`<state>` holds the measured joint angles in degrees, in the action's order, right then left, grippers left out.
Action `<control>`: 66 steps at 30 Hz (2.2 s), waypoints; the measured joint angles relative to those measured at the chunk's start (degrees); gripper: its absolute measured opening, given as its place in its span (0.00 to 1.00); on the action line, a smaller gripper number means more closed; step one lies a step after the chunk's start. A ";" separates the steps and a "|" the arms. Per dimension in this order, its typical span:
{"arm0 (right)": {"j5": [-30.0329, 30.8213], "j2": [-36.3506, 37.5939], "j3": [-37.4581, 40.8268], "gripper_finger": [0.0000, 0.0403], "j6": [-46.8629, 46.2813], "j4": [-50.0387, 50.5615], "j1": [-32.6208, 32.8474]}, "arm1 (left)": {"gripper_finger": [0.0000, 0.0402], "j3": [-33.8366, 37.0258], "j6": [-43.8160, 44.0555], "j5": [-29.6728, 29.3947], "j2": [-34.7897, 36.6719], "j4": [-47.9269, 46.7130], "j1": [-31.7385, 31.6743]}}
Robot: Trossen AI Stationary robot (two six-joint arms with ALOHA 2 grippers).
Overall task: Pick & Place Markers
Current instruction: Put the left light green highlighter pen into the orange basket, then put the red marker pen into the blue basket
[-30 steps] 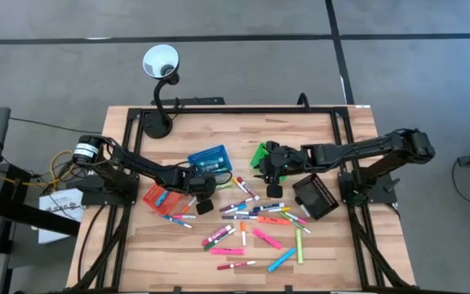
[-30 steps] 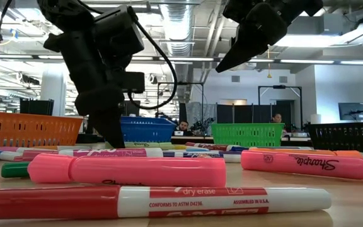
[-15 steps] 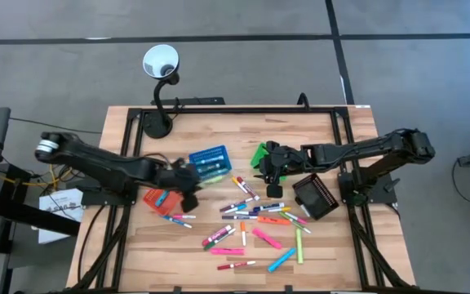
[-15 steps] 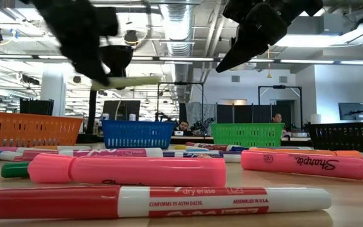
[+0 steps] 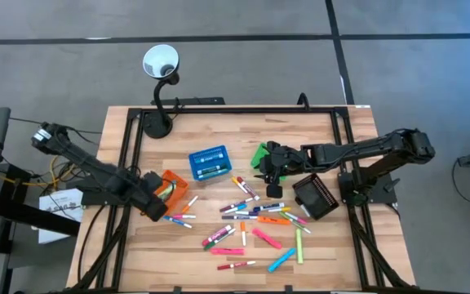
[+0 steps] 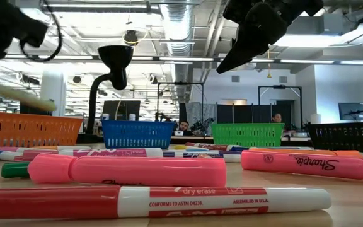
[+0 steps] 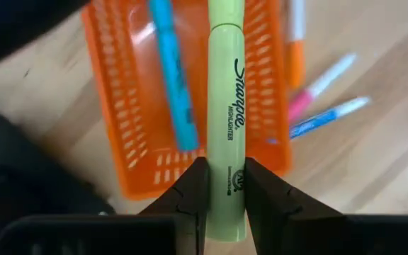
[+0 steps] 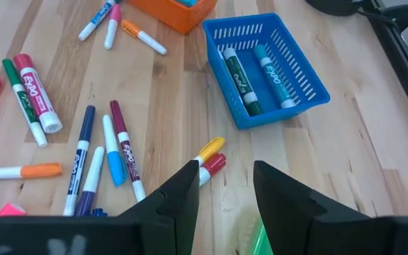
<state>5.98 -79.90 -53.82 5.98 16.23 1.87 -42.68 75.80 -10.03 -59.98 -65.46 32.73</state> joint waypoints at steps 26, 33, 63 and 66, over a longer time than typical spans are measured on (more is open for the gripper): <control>0.02 -0.02 0.00 0.31 -1.93 -2.62 0.00 | 0.25 7.90 -0.88 -1.04 -11.31 16.95 -7.73; 0.04 -0.83 1.47 0.32 -7.35 -3.76 0.00 | 0.32 6.68 -0.98 -1.66 -10.24 16.96 -7.73; -4.29 -31.20 -15.87 0.34 -12.14 8.30 -2.27 | 0.24 -0.65 -26.16 -31.87 -4.33 29.12 -9.89; -4.31 -30.82 -15.87 0.33 -12.13 8.15 -2.27 | 0.24 -0.66 -26.25 -31.91 -4.74 29.22 -9.90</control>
<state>1.67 -110.72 -69.69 -6.15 24.37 -0.40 -43.34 49.55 -41.94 -64.72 -36.24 22.83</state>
